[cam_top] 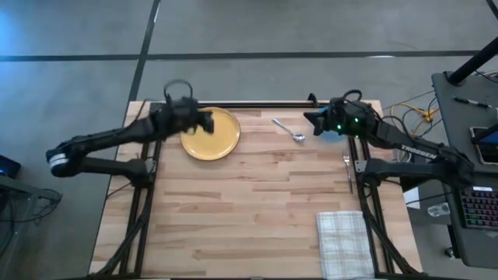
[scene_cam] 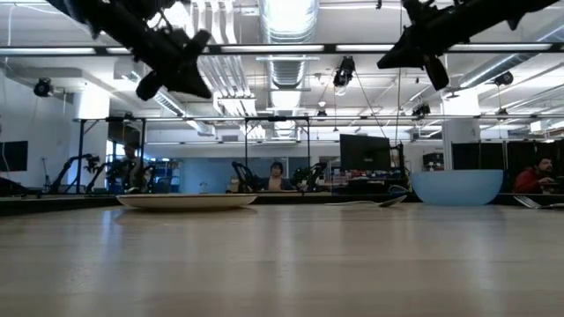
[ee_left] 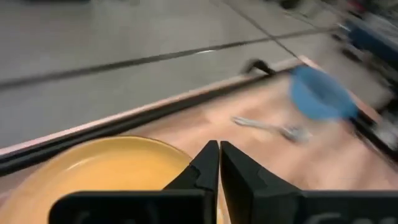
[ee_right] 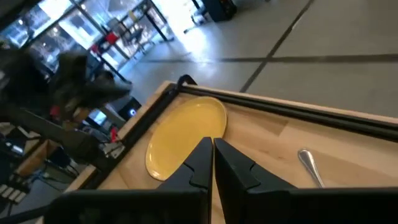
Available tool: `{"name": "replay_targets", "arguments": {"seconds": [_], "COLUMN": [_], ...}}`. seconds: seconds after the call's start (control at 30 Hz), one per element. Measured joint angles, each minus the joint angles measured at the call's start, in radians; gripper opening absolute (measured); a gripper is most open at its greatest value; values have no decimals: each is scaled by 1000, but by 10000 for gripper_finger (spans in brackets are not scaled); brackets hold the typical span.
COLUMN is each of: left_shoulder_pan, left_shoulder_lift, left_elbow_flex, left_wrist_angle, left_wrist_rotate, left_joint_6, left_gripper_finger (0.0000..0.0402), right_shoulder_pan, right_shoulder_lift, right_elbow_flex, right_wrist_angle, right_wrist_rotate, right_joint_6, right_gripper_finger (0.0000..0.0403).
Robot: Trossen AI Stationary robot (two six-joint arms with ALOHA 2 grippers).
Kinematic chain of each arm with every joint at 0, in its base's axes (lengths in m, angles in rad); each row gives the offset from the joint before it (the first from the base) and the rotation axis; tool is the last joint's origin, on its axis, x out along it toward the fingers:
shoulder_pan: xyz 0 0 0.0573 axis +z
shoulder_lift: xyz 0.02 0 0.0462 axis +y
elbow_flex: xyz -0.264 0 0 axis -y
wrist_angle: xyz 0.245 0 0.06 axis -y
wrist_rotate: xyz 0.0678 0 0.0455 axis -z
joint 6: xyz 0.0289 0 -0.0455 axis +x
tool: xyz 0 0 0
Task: Set table place
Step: Move the yellow plate to the center of the table
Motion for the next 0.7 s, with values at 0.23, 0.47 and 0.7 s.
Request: {"name": "replay_targets", "arguments": {"seconds": [0.23,0.47,0.7], "left_shoulder_pan": [316,469,550], "left_shoulder_lift": [213,436,640], "left_elbow_flex": [141,302,439], "left_wrist_angle": [-250,-341,-501], "left_wrist_rotate": [69,169,231], "left_joint_6": [-11,-37,37], "left_gripper_finger": [0,0,0], "right_shoulder_pan": [-33,-32,-32], "right_shoulder_lift": [121,247,316], "right_elbow_flex": [63,105,159], "right_wrist_angle": [-21,-27,-30], "right_wrist_rotate": [-26,-82,-85], "right_joint_6": [5,32,5], "right_gripper_finger": [9,9,9]}}
